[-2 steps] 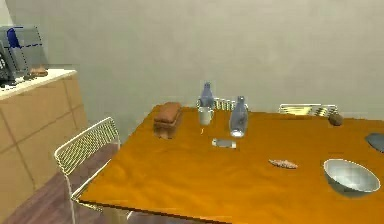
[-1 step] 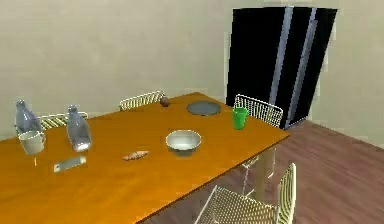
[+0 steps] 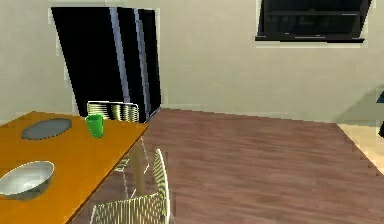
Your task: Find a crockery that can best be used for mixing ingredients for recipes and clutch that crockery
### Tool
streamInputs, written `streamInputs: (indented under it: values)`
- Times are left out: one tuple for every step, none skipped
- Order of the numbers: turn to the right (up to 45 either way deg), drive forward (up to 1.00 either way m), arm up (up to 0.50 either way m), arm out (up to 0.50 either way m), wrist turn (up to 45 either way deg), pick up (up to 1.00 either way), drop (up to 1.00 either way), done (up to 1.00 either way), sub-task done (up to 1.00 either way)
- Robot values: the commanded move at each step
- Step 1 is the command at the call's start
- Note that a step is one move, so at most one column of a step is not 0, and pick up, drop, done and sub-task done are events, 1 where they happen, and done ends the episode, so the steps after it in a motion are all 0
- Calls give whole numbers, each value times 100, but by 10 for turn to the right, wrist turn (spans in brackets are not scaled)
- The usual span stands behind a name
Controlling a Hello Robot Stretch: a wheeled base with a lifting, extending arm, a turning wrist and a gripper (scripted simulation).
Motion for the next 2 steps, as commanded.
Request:
streamInputs:
  values:
    - [0,25,0,0,0,0,0,0,0]
    - [-450,0,0,0,0,0,0,0,0]
